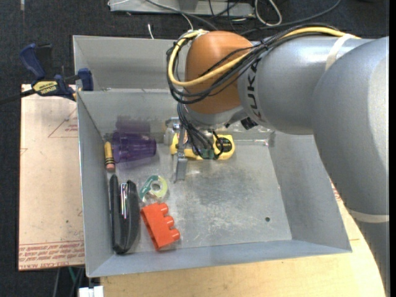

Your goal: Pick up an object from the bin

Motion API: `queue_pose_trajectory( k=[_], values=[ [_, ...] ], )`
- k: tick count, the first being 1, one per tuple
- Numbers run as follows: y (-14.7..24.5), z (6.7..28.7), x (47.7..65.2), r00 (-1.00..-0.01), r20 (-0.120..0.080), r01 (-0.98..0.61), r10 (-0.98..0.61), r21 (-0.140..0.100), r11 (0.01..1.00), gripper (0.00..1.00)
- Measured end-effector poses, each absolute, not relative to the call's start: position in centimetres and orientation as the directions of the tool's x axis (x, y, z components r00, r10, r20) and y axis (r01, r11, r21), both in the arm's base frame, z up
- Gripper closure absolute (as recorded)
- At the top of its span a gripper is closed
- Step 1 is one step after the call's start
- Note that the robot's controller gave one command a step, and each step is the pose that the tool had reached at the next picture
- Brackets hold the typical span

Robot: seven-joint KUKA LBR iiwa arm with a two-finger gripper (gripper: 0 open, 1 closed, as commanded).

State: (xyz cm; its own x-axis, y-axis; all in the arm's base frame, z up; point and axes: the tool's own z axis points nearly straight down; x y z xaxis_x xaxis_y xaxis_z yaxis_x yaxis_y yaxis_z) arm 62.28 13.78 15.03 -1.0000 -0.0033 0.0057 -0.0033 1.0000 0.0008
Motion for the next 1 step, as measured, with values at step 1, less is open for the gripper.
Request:
queue_pose_trajectory(
  k=[1],
  values=[
    [13.71,15.55,62.46,-1.0,-0.002,0.0,0.0,0.002,1.0,0.0]
  ],
)
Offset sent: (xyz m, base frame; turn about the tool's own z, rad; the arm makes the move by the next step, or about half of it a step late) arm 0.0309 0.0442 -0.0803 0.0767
